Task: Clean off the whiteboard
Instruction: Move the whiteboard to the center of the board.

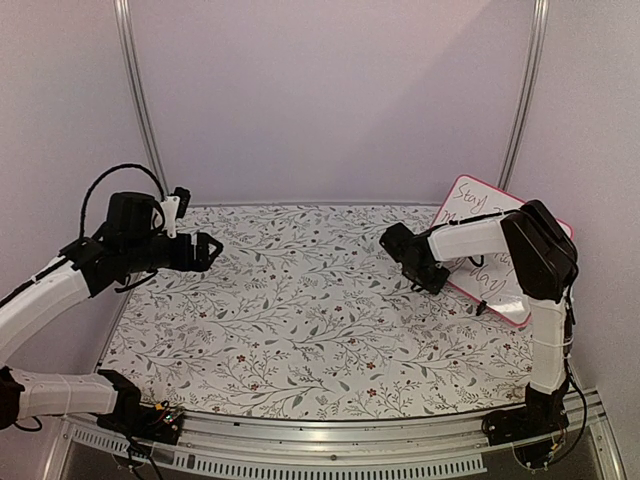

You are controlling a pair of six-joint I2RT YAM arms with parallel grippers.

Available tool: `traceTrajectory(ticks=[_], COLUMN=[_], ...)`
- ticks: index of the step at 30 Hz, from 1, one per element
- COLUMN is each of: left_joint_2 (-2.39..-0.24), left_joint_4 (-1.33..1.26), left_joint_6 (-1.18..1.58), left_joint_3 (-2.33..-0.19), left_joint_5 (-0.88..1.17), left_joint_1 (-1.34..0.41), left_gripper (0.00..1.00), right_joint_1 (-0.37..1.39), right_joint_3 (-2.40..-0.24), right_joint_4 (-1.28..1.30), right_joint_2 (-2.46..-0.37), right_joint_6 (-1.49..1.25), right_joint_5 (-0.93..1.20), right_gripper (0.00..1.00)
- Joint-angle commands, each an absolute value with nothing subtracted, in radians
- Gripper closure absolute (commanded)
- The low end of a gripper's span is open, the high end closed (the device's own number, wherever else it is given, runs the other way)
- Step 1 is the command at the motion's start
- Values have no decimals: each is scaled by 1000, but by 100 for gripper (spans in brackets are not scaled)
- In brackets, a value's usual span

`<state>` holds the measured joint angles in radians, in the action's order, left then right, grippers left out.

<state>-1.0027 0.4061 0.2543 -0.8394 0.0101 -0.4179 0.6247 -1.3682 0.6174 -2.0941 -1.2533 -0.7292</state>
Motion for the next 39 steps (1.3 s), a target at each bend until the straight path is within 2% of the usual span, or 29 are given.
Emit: traceTrajectory(ticks=[1, 13, 27, 31, 35, 39], left_joint_2=[-976, -949, -923, -924, -925, -925], left_joint_4=[397, 411, 426, 428, 428, 428], left_joint_6=[245, 270, 277, 279, 281, 283], left_joint_3=[-831, -829, -828, -830, -836, -837], left_joint_5=[17, 3, -34, -33, -32, -31], left_joint_1=[-405, -401, -399, -398, -398, -399], left_gripper=[0, 0, 0, 0, 0, 0], right_joint_1=[669, 788, 950, 996, 1016, 1017], right_joint_3=[-1411, -1562, -1885, -1953, -1991, -1960], right_joint_4=[589, 570, 554, 521, 499, 463], right_joint_2=[-2115, -2187, -2397, -2454, -2484, -2448], right_joint_6=[-1220, -1171, -1049, -1000, -954, -885], right_joint_5=[-741, -692, -647, -629, -608, -601], right_gripper=[100, 100, 100, 97, 85, 65])
